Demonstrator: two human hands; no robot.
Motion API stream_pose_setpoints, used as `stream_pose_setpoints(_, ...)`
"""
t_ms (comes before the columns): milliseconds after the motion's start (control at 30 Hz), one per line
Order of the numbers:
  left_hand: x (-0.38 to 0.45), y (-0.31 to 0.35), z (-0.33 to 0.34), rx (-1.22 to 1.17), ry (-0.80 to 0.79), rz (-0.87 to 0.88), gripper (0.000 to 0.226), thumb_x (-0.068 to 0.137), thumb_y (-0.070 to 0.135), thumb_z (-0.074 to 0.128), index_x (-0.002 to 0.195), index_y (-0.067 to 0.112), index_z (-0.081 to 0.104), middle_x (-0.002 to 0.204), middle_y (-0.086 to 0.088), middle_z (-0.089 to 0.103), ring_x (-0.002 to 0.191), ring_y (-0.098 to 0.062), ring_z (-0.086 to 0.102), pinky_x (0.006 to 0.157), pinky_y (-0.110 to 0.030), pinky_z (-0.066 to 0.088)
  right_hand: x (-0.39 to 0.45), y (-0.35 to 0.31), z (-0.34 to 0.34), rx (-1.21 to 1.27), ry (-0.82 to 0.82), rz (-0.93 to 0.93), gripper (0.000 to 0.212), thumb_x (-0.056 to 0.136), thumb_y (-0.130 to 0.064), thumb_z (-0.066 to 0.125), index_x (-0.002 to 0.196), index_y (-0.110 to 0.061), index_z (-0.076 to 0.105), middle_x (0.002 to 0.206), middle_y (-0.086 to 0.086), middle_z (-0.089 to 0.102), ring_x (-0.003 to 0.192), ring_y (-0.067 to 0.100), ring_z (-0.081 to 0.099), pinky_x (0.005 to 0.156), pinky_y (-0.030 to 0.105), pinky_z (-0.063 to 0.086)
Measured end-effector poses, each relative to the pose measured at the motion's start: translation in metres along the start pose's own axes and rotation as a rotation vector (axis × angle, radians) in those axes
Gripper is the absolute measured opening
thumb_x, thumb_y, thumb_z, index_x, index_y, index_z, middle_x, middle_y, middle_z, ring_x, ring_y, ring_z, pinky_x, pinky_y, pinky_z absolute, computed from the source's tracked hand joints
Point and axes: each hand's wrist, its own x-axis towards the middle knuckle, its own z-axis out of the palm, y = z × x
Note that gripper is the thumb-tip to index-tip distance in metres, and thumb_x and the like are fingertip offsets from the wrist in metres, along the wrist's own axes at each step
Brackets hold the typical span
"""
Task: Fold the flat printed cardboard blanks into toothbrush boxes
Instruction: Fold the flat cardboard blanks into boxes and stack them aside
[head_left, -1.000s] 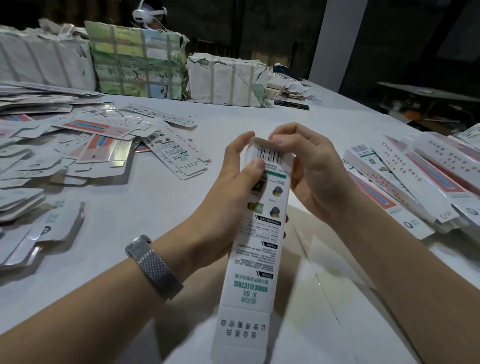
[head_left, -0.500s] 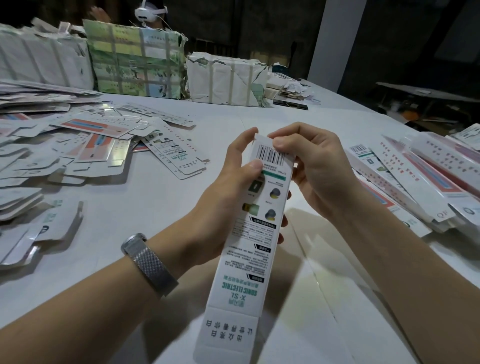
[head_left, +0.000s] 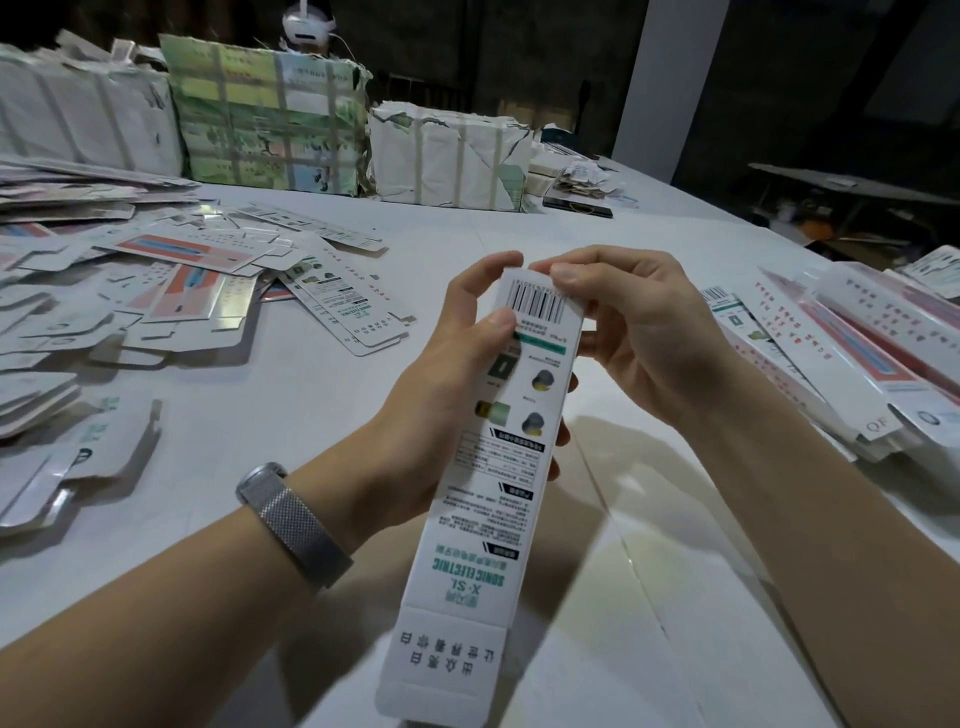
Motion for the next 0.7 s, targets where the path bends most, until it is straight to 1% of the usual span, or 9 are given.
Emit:
stream_pose_setpoints(100, 0.0, -0.001, -0.002, -0.026, 0.004, 0.03, 0.029, 0.105, 0.036, 0.037, 0.13, 0.05, 0.041, 0.088, -0.012, 0.069, 0.071, -0.035, 0.068, 0.058, -0.043, 0.056, 0.0, 0.003, 0.003, 0.001, 0.006, -0.024, 0.031, 0.096, -0.028, 0.051, 0.081, -0.022, 0.078, 0.083, 0.003, 0.07, 0.09, 0.02, 0.068, 0.075, 0.042, 0.055)
stream_pose_setpoints(167, 0.001, -0.001, -0.004, -0.029, 0.015, 0.04, 0.027, 0.104, 0.036, 0.038, 0.129, 0.047, 0.042, 0.086, -0.009, 0.07, 0.069, -0.035, 0.068, 0.057, -0.042, 0.056, 0.0, 0.007, 0.007, 0.017, 0.018, -0.031, 0.031, 0.097, -0.03, 0.05, 0.086, -0.02, 0.077, 0.084, 0.004, 0.07, 0.09, 0.02, 0.067, 0.075, 0.044, 0.052)
stream_pose_setpoints(233, 0.006, -0.001, -0.006, -0.014, 0.036, 0.059, 0.024, 0.106, 0.029, 0.036, 0.126, 0.04, 0.042, 0.082, -0.007, 0.072, 0.065, -0.032, 0.069, 0.053, -0.04, 0.056, 0.0, 0.01, 0.011, 0.051, 0.023, -0.034, 0.03, 0.096, -0.031, 0.051, 0.088, -0.02, 0.077, 0.082, 0.002, 0.071, 0.086, 0.017, 0.066, 0.073, 0.041, 0.05)
stream_pose_setpoints(333, 0.012, 0.0, -0.008, 0.038, 0.053, 0.104, 0.024, 0.105, 0.019, 0.03, 0.116, 0.037, 0.042, 0.076, -0.002, 0.073, 0.062, -0.025, 0.07, 0.05, -0.034, 0.056, 0.0, 0.012, 0.015, 0.095, 0.018, -0.057, 0.031, 0.094, -0.031, 0.051, 0.085, -0.023, 0.08, 0.082, 0.001, 0.071, 0.083, 0.016, 0.065, 0.071, 0.037, 0.049)
stream_pose_setpoints(367, 0.011, 0.0, -0.009, 0.032, 0.043, 0.101, 0.022, 0.106, 0.02, 0.031, 0.117, 0.037, 0.042, 0.077, -0.002, 0.072, 0.063, -0.026, 0.069, 0.051, -0.035, 0.056, 0.0, 0.012, 0.016, 0.1, 0.016, -0.075, 0.031, 0.095, -0.029, 0.051, 0.085, -0.023, 0.08, 0.081, 0.001, 0.07, 0.082, 0.016, 0.065, 0.071, 0.037, 0.049)
stream_pose_setpoints(433, 0.005, -0.001, -0.009, -0.009, 0.0, 0.068, 0.021, 0.106, 0.029, 0.036, 0.125, 0.037, 0.041, 0.085, -0.009, 0.071, 0.068, -0.032, 0.068, 0.056, -0.04, 0.057, 0.0, 0.012, 0.014, 0.109, 0.009, -0.109, 0.027, 0.095, -0.026, 0.054, 0.087, -0.018, 0.078, 0.08, 0.0, 0.068, 0.082, 0.017, 0.064, 0.068, 0.038, 0.049)
stream_pose_setpoints(500, 0.0, 0.001, -0.008, -0.051, -0.04, 0.047, 0.025, 0.104, 0.034, 0.039, 0.125, 0.044, 0.044, 0.093, -0.015, 0.067, 0.072, -0.036, 0.067, 0.058, -0.044, 0.056, 0.0, 0.011, 0.013, 0.138, -0.005, -0.127, 0.023, 0.093, -0.025, 0.057, 0.091, -0.011, 0.075, 0.08, 0.0, 0.066, 0.082, 0.019, 0.063, 0.066, 0.04, 0.046)
stream_pose_setpoints(600, -0.001, 0.003, -0.008, -0.123, -0.09, 0.02, 0.027, 0.104, 0.032, 0.039, 0.125, 0.047, 0.047, 0.097, -0.02, 0.063, 0.072, -0.036, 0.066, 0.059, -0.045, 0.055, -0.001, 0.01, 0.008, 0.201, -0.027, -0.129, 0.025, 0.095, -0.016, 0.053, 0.089, -0.008, 0.076, 0.081, 0.001, 0.065, 0.083, 0.021, 0.063, 0.064, 0.04, 0.044)
stream_pose_setpoints(700, -0.001, 0.004, -0.009, -0.15, -0.137, 0.005, 0.027, 0.103, 0.032, 0.041, 0.125, 0.047, 0.048, 0.097, -0.022, 0.062, 0.073, -0.036, 0.065, 0.062, -0.046, 0.054, -0.002, 0.008, 0.003, 0.194, -0.046, -0.142, 0.028, 0.096, -0.014, 0.05, 0.088, -0.007, 0.075, 0.083, 0.001, 0.064, 0.086, 0.022, 0.063, 0.063, 0.041, 0.048)
